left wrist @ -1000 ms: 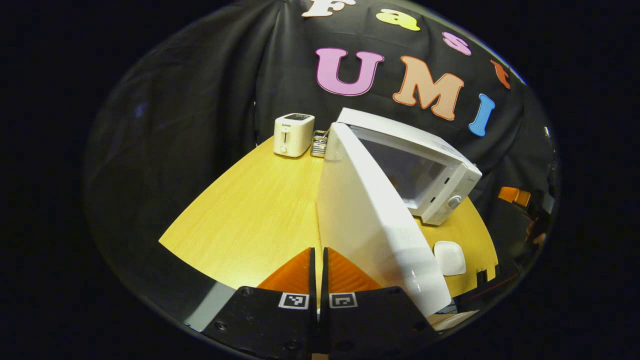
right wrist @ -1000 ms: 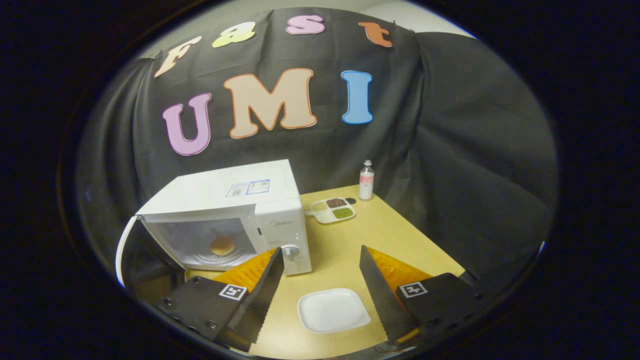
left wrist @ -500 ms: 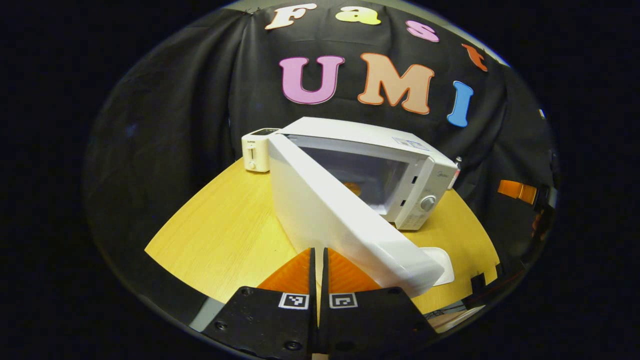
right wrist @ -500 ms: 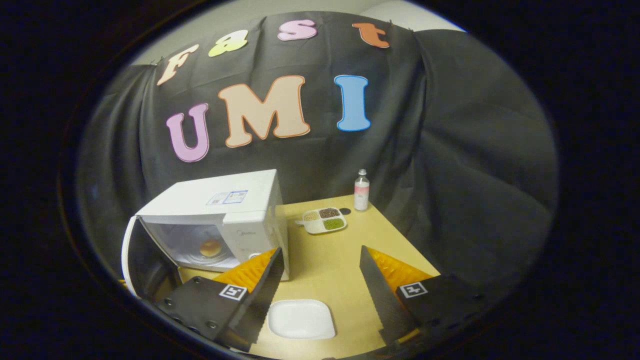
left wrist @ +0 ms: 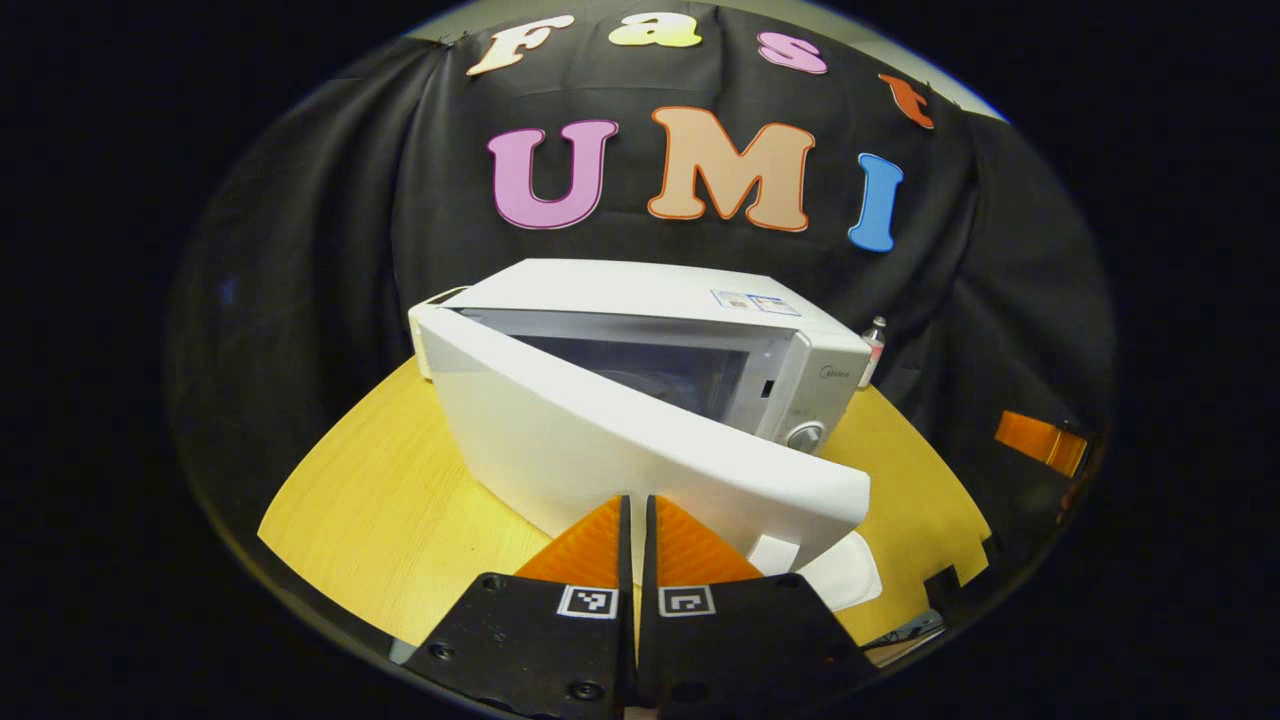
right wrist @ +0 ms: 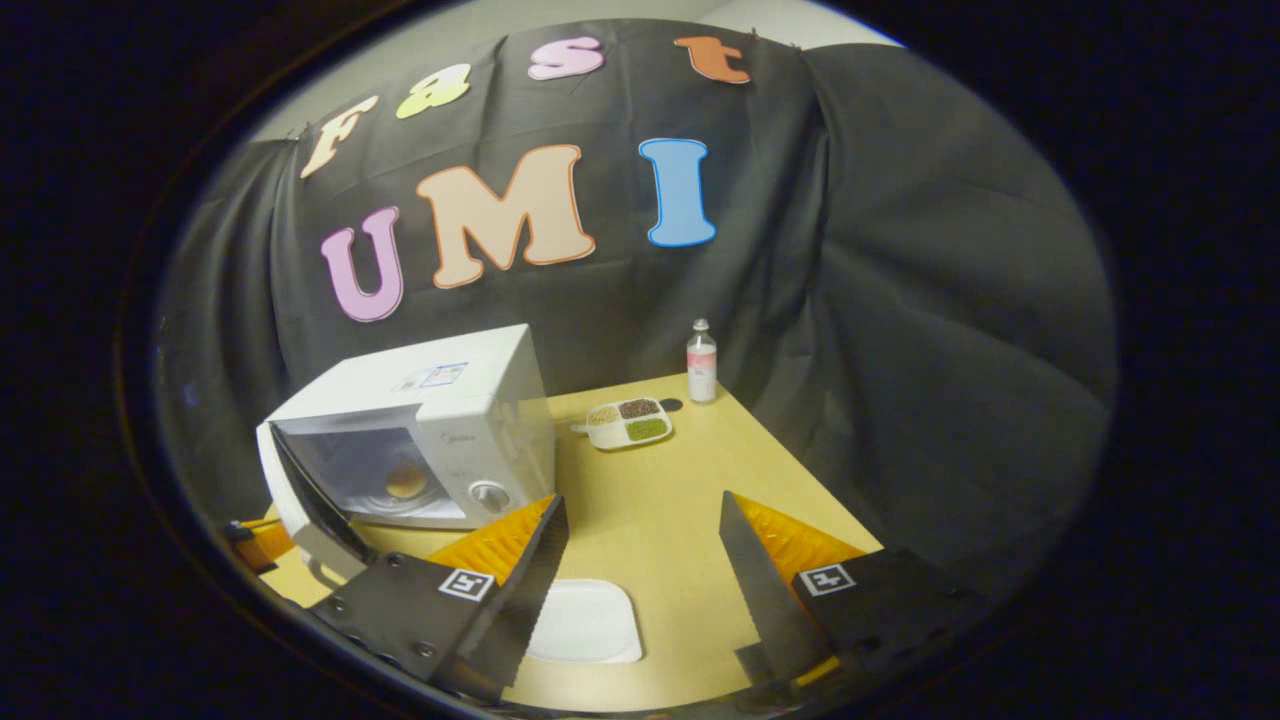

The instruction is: Open the microwave oven with the left hand, put the food in, and close the microwave oven.

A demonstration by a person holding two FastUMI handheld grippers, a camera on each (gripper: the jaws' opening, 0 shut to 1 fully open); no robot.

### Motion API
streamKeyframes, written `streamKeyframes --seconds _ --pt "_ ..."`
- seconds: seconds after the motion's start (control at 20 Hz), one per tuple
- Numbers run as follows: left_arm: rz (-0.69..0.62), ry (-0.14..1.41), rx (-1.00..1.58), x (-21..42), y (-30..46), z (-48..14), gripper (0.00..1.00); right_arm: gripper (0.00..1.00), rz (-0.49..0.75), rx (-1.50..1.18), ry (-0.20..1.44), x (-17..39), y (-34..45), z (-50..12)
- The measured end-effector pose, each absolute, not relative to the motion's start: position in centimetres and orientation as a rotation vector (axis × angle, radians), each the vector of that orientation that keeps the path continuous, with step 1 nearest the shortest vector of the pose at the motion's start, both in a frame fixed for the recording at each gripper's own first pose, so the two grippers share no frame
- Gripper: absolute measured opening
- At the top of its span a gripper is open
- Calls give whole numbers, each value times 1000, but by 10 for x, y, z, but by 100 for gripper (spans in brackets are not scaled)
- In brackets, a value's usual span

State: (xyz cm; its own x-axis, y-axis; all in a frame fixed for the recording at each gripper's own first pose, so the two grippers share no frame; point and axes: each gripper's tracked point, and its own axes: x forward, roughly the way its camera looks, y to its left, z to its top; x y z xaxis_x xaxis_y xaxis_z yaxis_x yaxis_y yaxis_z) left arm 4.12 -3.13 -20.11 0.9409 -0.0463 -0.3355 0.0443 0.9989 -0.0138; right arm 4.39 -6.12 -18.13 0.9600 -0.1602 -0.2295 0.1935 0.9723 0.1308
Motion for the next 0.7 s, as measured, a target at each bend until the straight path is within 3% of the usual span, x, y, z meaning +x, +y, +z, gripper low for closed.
streamKeyframes --seconds 0.45,0.5,0.6,0.65,0.7 --pt "-190 300 45 95 -81 -182 1 89 -228 156 211 40 -72 -183" --pt "-201 291 54 100 -86 -178 2 94 -238 160 204 39 -75 -180" --pt "-225 275 64 107 -97 -173 1 94 -255 166 203 36 -79 -181" --pt "-234 265 60 110 -102 -170 0 90 -258 169 208 36 -79 -184" --pt "-239 258 52 113 -105 -169 1 95 -261 170 212 35 -79 -184"
